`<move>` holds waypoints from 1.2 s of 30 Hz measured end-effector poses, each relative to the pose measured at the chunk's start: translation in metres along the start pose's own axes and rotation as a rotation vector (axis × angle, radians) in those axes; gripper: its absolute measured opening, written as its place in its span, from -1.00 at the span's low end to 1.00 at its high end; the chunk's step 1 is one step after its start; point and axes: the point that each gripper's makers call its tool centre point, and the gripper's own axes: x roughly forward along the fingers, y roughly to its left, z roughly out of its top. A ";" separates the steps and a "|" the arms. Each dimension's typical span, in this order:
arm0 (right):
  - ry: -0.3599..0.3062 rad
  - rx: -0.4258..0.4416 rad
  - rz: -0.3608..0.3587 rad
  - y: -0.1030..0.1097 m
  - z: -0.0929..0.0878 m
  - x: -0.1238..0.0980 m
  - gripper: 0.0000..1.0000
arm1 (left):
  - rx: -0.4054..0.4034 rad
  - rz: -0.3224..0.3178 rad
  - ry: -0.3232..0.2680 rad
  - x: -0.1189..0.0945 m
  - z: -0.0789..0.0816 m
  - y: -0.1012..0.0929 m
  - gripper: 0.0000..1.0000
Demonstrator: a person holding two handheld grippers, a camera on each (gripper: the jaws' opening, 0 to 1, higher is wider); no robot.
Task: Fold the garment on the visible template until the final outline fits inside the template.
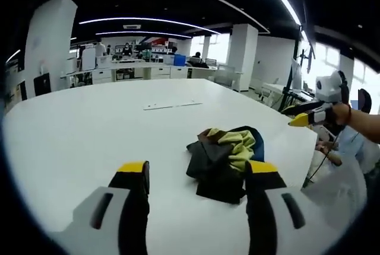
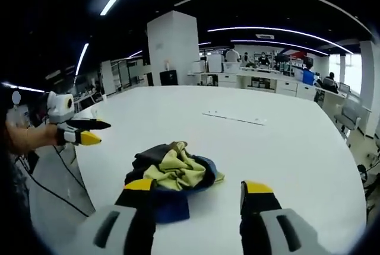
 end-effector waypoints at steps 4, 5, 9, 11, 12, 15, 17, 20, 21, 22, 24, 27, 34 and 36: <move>-0.003 0.032 0.027 -0.003 0.002 0.011 -0.13 | -0.011 -0.034 0.004 0.012 -0.005 -0.008 0.05; -0.001 0.038 0.037 -0.004 0.003 0.015 -0.15 | -0.013 -0.046 0.011 0.016 -0.007 -0.010 0.03; 0.014 0.021 0.056 -0.007 0.002 0.027 -0.32 | 0.012 -0.067 0.029 0.028 -0.013 -0.016 -0.09; 0.028 -0.007 0.058 -0.008 0.001 0.032 -0.37 | 0.007 -0.076 0.041 0.033 -0.017 -0.017 -0.17; 0.034 -0.018 0.059 -0.009 0.001 0.036 -0.39 | 0.007 -0.080 0.038 0.035 -0.017 -0.018 -0.22; 0.053 -0.047 0.071 -0.009 -0.002 0.045 -0.46 | 0.005 -0.086 0.022 0.041 -0.017 -0.020 -0.30; 0.065 -0.063 0.078 -0.010 -0.003 0.051 -0.51 | 0.012 -0.072 0.028 0.045 -0.019 -0.018 -0.29; 0.076 -0.081 0.088 -0.011 -0.004 0.059 -0.55 | 0.008 -0.070 0.031 0.050 -0.021 -0.017 -0.34; 0.085 -0.090 0.091 -0.012 -0.005 0.062 -0.56 | 0.003 -0.073 0.028 0.052 -0.021 -0.018 -0.39; 0.091 -0.097 0.092 -0.013 -0.006 0.064 -0.59 | -0.001 -0.076 0.024 0.055 -0.021 -0.019 -0.44; 0.102 -0.110 0.095 -0.014 -0.008 0.069 -0.63 | -0.008 -0.081 0.026 0.059 -0.022 -0.021 -0.53; 0.122 -0.124 0.107 -0.016 -0.011 0.077 -0.68 | -0.010 -0.097 0.043 0.065 -0.026 -0.025 -0.59; 0.160 -0.173 0.131 -0.016 -0.019 0.089 -0.81 | -0.006 -0.121 0.084 0.076 -0.035 -0.030 -0.76; 0.166 -0.176 0.137 -0.017 -0.021 0.091 -0.83 | -0.009 -0.126 0.094 0.079 -0.037 -0.030 -0.80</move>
